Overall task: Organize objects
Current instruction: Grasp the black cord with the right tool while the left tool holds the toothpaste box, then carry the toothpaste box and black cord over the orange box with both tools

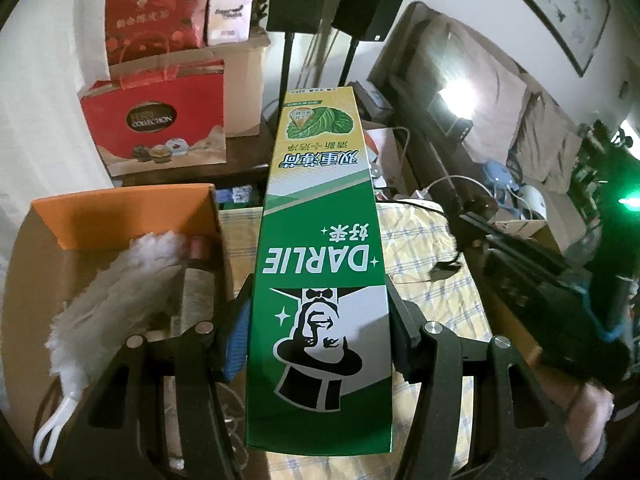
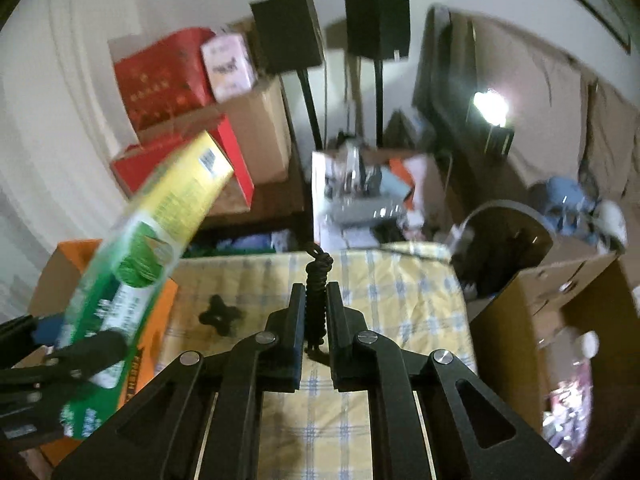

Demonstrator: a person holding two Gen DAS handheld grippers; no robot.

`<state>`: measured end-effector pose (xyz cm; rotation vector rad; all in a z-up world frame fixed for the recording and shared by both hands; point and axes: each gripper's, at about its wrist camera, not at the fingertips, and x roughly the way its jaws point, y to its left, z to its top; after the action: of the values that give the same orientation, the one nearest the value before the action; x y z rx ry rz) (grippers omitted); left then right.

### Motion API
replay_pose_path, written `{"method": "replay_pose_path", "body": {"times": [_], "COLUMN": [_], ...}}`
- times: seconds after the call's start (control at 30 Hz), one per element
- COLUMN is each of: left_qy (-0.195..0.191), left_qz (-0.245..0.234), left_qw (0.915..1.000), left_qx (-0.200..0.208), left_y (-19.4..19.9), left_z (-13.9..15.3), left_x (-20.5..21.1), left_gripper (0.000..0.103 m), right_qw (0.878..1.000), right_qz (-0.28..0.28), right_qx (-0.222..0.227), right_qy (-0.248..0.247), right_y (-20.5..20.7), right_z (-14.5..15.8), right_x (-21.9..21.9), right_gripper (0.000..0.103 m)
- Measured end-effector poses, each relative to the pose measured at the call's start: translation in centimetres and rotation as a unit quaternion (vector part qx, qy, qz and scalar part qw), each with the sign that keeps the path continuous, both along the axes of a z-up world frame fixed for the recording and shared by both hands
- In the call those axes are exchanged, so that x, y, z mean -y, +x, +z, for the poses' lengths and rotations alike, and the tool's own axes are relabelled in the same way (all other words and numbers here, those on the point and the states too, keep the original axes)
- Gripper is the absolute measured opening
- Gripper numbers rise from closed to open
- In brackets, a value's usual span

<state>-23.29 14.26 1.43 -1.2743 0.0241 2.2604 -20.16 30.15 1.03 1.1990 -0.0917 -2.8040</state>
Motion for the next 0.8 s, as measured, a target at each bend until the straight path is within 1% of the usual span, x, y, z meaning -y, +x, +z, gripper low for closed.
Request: {"method": "replay_pose_path", "body": {"times": [0.23, 0.37, 0.6, 0.8], "left_qy": [-0.006, -0.008, -0.008, -0.012], "left_qz": [0.022, 0.037, 0.065, 0.087], "left_qw": [0.9993, 0.9983, 0.9959, 0.9919], "left_qx": [-0.029, -0.045, -0.063, -0.091], "left_y": [1.0, 1.6, 2.4, 3.2], "left_z": [2.4, 3.2, 4.2, 5.0], "left_x": [2.4, 4.2, 7.6, 10.5], "left_gripper": [0.053, 0.053, 0.053, 0.053], "right_qw": [0.999, 0.999, 0.998, 0.997], "right_qz": [0.006, 0.016, 0.034, 0.051], "right_qx": [-0.047, -0.049, -0.056, -0.058], "right_qy": [0.008, -0.001, 0.0, -0.009], "right_y": [3.3, 4.6, 6.5, 7.7], "right_z": [3.2, 4.0, 5.5, 6.6], "right_x": [1.9, 3.1, 5.9, 8.3], "right_gripper": [0.008, 0.008, 0.008, 0.008]}}
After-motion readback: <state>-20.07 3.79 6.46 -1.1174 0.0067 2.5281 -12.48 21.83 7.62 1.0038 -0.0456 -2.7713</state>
